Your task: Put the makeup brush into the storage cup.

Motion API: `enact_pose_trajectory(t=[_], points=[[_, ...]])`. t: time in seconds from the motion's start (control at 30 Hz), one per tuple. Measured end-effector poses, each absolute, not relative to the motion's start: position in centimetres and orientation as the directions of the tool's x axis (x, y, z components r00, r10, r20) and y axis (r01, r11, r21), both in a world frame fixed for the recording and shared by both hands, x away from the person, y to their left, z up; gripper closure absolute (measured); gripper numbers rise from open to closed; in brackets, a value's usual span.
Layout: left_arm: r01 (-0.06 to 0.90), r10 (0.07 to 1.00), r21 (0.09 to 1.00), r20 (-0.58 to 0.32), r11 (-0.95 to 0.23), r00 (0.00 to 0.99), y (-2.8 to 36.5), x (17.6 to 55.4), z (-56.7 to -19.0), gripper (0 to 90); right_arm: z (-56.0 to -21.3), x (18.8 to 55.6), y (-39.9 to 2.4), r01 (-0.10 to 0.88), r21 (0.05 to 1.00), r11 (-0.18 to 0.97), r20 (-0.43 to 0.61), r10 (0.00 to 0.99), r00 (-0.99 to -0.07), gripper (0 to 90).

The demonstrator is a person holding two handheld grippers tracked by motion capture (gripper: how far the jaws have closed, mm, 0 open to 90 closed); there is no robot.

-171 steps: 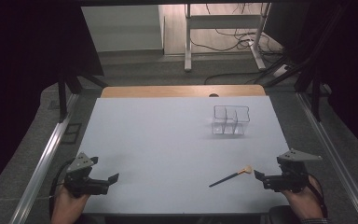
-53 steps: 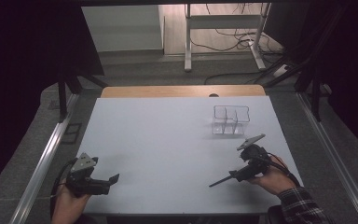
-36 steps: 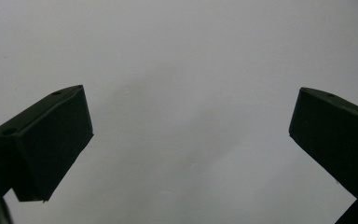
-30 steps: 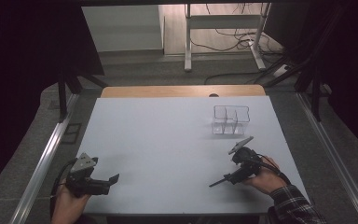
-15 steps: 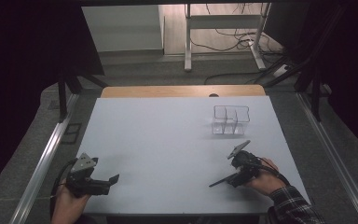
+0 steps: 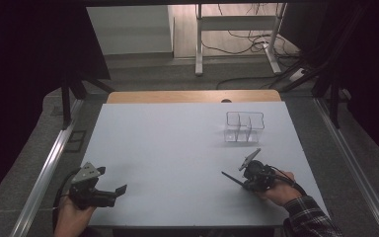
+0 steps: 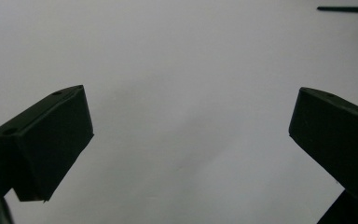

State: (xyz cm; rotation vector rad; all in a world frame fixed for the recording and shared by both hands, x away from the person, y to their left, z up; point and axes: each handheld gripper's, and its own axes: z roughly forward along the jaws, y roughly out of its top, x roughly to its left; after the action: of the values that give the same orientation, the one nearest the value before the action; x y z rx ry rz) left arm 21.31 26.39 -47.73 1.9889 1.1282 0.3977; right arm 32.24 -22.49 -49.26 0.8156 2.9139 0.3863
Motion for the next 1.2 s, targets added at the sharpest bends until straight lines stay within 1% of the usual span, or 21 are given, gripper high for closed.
enact_pose_trajectory(t=[0.2, 0.33, 0.53, 0.6, 0.9, 1.07, 1.2], points=[[0.579, 0.817, 0.767, -0.130, -0.277, 0.562, 26.4, 21.5, -47.9, 2.3, -49.2, 32.5, -23.2, 0.532, 0.307, 0.789, 0.035, 0.549, -0.835, 83.6], [0.569, 0.812, 0.773, -0.126, -0.280, 0.570, 26.5, 21.5, -47.9, 2.6, -48.4, 32.5, -23.5, 0.535, 0.350, 0.769, 0.025, 0.563, -0.826, 83.7], [0.555, 0.803, 0.781, -0.120, -0.286, 0.583, 26.5, 21.6, -48.0, 2.2, -47.6, 32.5, -24.1, 0.543, 0.387, 0.746, 0.037, 0.575, -0.817, 83.7], [0.552, 0.801, 0.780, -0.112, -0.296, 0.588, 26.4, 21.6, -48.0, 1.8, -47.3, 32.5, -24.1, 0.538, 0.398, 0.743, 0.039, 0.572, -0.819, 83.7], [0.533, 0.770, 0.792, -0.131, -0.298, 0.625, 25.5, 21.8, -47.8, 0.0, -45.8, 31.9, -23.4, 0.491, 0.442, 0.751, 0.020, 0.539, -0.842, 83.6], [0.504, 0.756, 0.812, -0.124, -0.295, 0.642, 25.0, 21.8, -47.5, 0.0, -45.2, 31.7, -23.0, 0.473, 0.456, 0.754, 0.014, 0.525, -0.851, 83.6], [0.504, 0.740, 0.809, -0.132, -0.305, 0.660, 24.3, 22.1, -47.5, 0.0, -45.1, 31.7, -22.8, 0.468, 0.457, 0.757, 0.017, 0.518, -0.855, 83.6]])
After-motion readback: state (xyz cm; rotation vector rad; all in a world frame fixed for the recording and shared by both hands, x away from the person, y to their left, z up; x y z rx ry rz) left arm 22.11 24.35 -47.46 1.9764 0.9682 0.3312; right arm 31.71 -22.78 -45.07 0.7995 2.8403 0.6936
